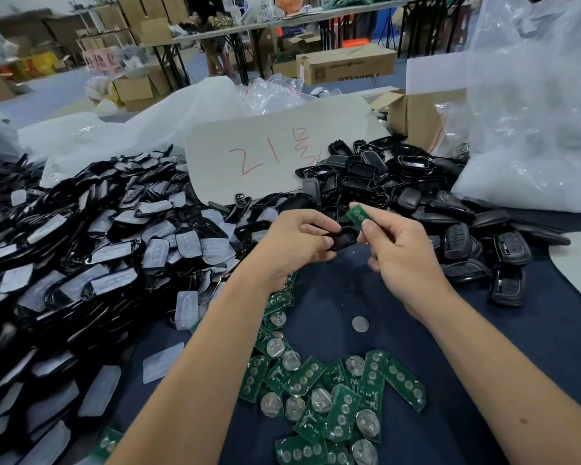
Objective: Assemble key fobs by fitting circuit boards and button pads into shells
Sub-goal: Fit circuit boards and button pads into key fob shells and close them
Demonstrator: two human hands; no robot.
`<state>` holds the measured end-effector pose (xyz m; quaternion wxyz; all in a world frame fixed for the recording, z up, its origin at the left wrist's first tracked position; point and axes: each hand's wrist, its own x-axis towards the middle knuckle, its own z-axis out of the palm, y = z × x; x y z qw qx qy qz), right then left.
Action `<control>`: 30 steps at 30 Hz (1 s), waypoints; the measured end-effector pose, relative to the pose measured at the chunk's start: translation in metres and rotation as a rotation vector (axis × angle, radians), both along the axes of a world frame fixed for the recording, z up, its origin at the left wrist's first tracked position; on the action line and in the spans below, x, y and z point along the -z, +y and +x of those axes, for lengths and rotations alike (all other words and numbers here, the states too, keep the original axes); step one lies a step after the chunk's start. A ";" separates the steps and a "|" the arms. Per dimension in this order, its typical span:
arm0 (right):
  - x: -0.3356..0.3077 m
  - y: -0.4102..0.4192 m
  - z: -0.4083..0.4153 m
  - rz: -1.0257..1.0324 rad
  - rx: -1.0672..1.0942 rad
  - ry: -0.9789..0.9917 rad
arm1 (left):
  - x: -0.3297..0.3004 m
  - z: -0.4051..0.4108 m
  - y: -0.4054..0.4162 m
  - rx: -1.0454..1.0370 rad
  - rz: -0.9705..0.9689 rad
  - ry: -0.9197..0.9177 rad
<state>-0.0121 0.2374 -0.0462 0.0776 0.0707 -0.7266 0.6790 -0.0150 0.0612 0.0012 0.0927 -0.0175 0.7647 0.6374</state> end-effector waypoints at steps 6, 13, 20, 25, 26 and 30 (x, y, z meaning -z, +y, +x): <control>0.001 0.003 0.001 0.173 0.078 0.023 | 0.004 0.002 0.004 -0.010 -0.047 -0.024; -0.002 0.003 0.003 0.239 0.114 0.029 | 0.006 0.003 0.003 -0.025 -0.042 -0.027; -0.004 0.000 0.006 0.305 0.155 0.031 | 0.008 0.002 0.004 0.007 -0.040 -0.028; -0.006 -0.003 0.008 0.342 0.191 0.030 | 0.009 0.001 0.004 -0.003 -0.045 -0.026; -0.006 -0.003 0.008 0.334 0.197 0.024 | 0.009 0.001 0.004 -0.006 -0.041 -0.027; -0.006 -0.002 0.009 0.296 0.196 0.005 | 0.010 0.001 0.004 -0.011 -0.028 -0.036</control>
